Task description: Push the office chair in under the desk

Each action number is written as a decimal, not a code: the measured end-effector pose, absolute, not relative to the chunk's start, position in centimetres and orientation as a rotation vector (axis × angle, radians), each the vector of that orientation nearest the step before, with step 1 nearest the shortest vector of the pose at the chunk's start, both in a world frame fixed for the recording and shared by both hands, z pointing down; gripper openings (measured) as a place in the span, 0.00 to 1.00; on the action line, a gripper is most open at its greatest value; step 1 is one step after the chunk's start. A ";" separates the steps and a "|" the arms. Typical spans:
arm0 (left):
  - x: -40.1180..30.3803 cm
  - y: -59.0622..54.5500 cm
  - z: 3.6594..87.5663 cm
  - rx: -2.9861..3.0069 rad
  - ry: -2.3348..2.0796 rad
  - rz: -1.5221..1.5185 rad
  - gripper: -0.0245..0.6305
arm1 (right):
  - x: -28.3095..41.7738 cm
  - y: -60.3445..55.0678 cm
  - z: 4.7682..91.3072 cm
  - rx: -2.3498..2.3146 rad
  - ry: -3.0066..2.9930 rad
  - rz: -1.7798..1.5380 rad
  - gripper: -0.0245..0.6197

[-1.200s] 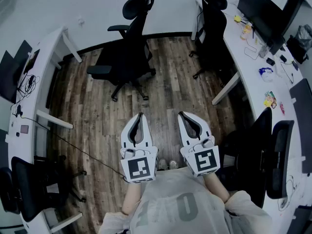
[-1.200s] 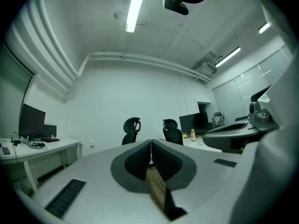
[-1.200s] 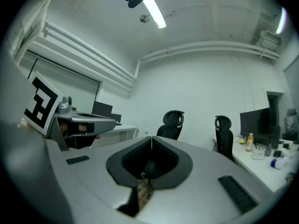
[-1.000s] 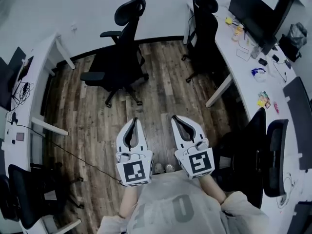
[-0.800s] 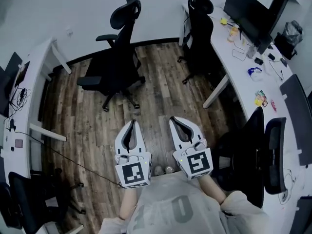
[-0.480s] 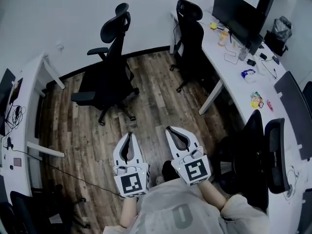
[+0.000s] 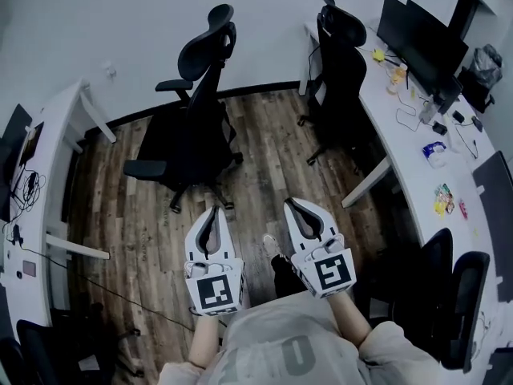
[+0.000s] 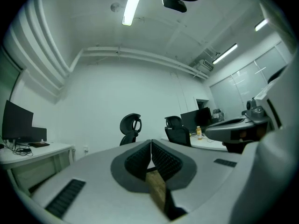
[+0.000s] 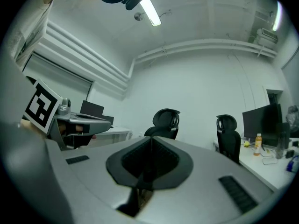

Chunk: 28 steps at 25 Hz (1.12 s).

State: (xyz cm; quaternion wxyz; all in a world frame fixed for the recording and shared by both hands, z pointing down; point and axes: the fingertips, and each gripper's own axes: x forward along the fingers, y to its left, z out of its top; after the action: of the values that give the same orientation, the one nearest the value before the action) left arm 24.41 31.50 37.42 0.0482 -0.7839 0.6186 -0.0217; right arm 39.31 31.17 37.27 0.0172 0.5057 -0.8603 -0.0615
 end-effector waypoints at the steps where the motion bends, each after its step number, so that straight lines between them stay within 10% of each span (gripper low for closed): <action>1: 24.2 29.7 37.0 -2.367 1.891 -0.063 0.06 | 39.2 29.2 37.1 1.557 -2.692 -0.200 0.08; 28: 19.9 -1.7 28.6 -2.185 2.035 0.040 0.07 | 32.5 -5.4 29.2 1.229 -2.981 -0.286 0.08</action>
State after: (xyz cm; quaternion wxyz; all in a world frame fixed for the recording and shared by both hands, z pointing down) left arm 19.87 -1.69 28.57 0.0777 -0.7296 0.6793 0.0133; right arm 32.51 -5.42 29.23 -0.0479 0.3792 -0.9199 -0.0882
